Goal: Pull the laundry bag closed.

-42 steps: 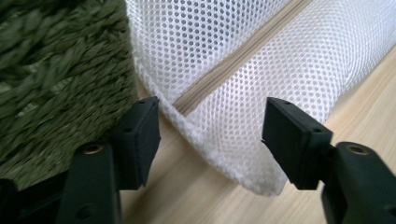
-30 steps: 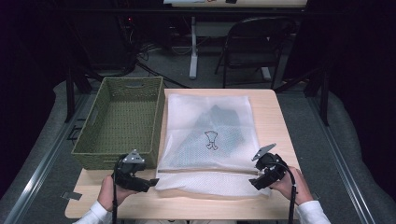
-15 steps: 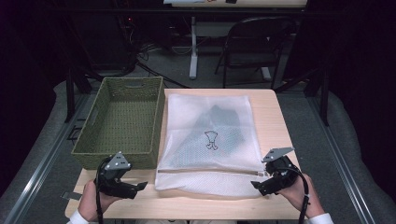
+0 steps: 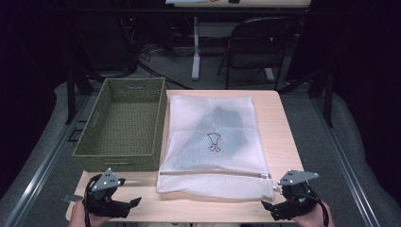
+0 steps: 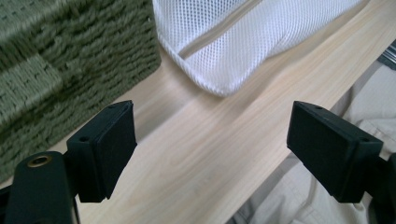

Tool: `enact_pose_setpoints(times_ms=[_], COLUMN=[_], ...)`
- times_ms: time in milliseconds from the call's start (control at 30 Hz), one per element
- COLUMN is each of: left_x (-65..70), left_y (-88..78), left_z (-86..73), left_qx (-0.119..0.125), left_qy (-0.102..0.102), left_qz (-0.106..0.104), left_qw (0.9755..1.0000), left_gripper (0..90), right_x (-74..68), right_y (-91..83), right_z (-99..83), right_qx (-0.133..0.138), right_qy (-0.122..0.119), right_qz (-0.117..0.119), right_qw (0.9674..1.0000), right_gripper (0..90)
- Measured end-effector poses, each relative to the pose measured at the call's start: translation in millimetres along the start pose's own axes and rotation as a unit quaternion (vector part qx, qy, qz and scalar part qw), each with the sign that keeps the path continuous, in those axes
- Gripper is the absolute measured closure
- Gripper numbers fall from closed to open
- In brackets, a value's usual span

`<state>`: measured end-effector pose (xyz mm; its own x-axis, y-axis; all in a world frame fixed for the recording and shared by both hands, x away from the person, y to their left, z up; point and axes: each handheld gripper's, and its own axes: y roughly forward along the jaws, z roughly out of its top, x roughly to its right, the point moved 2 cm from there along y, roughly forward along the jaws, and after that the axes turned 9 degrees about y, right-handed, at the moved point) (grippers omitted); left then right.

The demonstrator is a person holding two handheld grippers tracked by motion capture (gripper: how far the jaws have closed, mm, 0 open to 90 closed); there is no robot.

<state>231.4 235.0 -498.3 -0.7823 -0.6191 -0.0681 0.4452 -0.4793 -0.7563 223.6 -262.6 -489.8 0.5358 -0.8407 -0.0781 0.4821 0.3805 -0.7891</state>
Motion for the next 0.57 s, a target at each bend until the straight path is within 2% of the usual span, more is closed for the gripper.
enact_pose_setpoints(times_ms=[200, 333, 400, 567], left_x=[8.3, 5.7, 4.5, 3.7], left_y=[-0.4, 3.5, 6.0, 13.0], left_z=[-17.7, -23.6, -23.5, -21.8], left_qx=[-0.001, -0.005, -0.007, -0.013], left_qy=[-0.013, -0.029, -0.031, -0.028], left_qz=[0.009, -0.002, -0.006, -0.010], left_qw=[0.9999, 0.9996, 0.9995, 0.9995], left_gripper=[15.5, 15.3, 15.4, 15.0], right_x=[-0.3, 1.2, 1.4, 0.6], right_y=[-1.1, 1.9, 5.7, 8.6], right_z=[-25.2, -39.2, -41.8, -40.7], right_qx=[0.015, 0.027, 0.013, 0.009], right_qy=[0.042, 0.061, 0.060, 0.050], right_qz=[-0.010, -0.012, -0.015, -0.016], right_qw=[0.9990, 0.9977, 0.9980, 0.9986], right_gripper=[5.4, 5.4, 5.0, 5.0])
